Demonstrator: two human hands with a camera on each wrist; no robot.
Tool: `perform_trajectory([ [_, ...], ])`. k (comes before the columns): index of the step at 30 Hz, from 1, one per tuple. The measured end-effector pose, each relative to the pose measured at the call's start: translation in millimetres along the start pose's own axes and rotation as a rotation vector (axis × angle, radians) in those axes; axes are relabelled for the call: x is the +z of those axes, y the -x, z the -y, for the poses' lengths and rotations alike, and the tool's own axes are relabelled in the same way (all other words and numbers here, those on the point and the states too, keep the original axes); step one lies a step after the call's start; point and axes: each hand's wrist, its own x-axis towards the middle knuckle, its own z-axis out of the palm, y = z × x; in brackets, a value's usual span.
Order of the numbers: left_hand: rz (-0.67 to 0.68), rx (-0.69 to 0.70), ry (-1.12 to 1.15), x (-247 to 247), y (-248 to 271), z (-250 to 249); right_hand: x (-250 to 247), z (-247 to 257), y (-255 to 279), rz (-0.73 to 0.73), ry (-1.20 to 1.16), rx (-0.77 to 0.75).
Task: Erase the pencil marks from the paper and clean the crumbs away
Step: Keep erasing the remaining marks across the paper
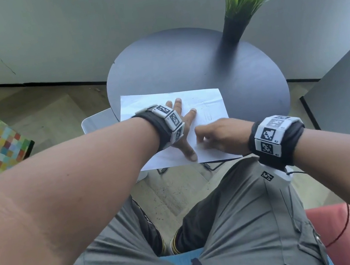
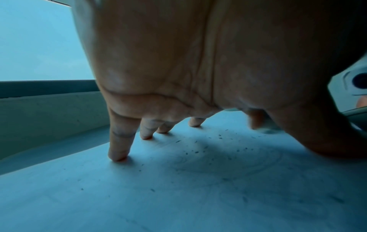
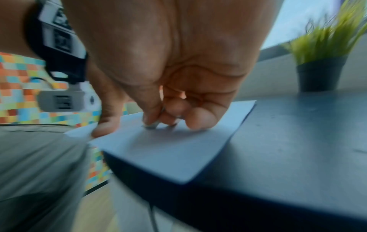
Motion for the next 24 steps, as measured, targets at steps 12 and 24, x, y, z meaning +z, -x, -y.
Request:
perform_trajectory([
  [12, 0.025, 0.021, 0.014, -5, 4, 0, -5, -16, -12, -0.234, -0.001, 0.191],
  [24, 0.036, 0.022, 0.032, -7, 9, -2, 0, -10, -10, -0.081, -0.062, 0.005],
])
